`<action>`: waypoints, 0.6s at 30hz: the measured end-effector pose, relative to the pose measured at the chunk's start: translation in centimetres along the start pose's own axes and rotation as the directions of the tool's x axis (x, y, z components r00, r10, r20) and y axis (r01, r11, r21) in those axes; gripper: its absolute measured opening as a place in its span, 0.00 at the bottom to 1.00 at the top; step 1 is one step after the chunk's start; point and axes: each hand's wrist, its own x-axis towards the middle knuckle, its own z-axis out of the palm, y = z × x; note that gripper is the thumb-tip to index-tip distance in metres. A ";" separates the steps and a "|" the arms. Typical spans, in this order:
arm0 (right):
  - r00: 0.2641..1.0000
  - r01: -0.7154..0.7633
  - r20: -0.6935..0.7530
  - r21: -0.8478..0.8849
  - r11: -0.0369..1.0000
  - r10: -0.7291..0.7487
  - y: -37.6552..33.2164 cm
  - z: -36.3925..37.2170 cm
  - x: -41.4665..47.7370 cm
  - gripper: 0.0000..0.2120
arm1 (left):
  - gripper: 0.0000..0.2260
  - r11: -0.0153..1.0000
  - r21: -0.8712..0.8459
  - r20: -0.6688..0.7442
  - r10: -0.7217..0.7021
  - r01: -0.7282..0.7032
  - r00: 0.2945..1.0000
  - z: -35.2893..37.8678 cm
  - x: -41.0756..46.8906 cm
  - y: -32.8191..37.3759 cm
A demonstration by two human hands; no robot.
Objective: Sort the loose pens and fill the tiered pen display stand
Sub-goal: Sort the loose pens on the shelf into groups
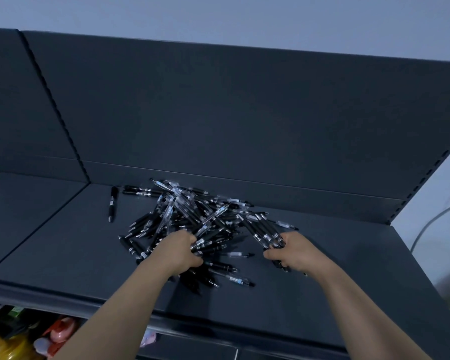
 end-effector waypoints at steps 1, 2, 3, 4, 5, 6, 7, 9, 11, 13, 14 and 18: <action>1.000 0.003 -0.005 0.004 1.000 -0.003 0.1 -0.1 0.0 0.12 | 0.13 1.000 0.028 0.001 0.011 -0.011 1.000 -0.1 0.1 0.1; 1.000 0.006 -0.009 0.008 1.000 -0.006 0.2 -0.2 0.0 0.13 | 0.14 0.999 0.047 0.006 0.016 -0.016 1.000 -0.1 0.3 0.2; 1.000 0.009 -0.011 0.009 1.000 -0.009 0.2 -0.2 0.0 0.13 | 0.15 0.998 0.065 0.008 0.023 -0.023 1.000 -0.1 0.5 0.2; 1.000 0.014 -0.013 0.006 1.000 -0.014 0.3 -0.3 0.0 0.13 | 0.15 0.996 0.081 0.011 0.029 -0.030 1.000 -0.1 0.7 0.3; 1.000 0.019 -0.017 0.002 1.000 -0.019 0.3 -0.3 -0.1 0.14 | 0.15 0.995 0.098 0.013 0.035 -0.036 0.999 -0.2 0.7 0.4; 0.999 0.024 -0.022 -0.002 1.000 -0.024 0.4 -0.4 -0.1 0.14 | 0.15 0.993 0.111 0.020 0.037 -0.039 0.999 -0.3 0.7 0.6; 0.999 0.026 -0.027 -0.007 1.000 -0.026 0.4 -0.4 -0.1 0.14 | 0.15 0.991 0.124 0.028 0.045 -0.048 0.999 -0.3 0.7 0.7; 0.999 0.026 -0.038 -0.014 1.000 -0.027 0.5 -0.7 -0.2 0.13 | 0.15 0.989 0.134 0.040 0.060 -0.065 0.997 -0.3 0.7 1.1; 0.999 0.034 -0.038 -0.020 0.999 -0.034 0.6 -0.9 -0.2 0.13 | 0.14 0.989 0.129 0.040 0.071 -0.076 0.997 -0.2 0.8 1.1; 0.999 0.035 -0.038 -0.022 0.999 -0.036 0.7 -0.9 -0.2 0.14 | 0.13 0.987 0.135 0.036 0.080 -0.084 0.996 -0.2 0.7 1.0; 0.999 0.034 -0.040 -0.021 0.999 -0.034 0.8 -0.9 -0.1 0.15 | 0.12 0.987 0.138 0.035 0.080 -0.085 0.996 -0.1 0.7 0.8; 0.998 0.029 -0.053 -0.029 0.999 -0.031 0.9 -1.0 -0.1 0.17 | 0.18 0.993 0.092 0.033 0.077 -0.080 0.996 0.0 0.6 0.8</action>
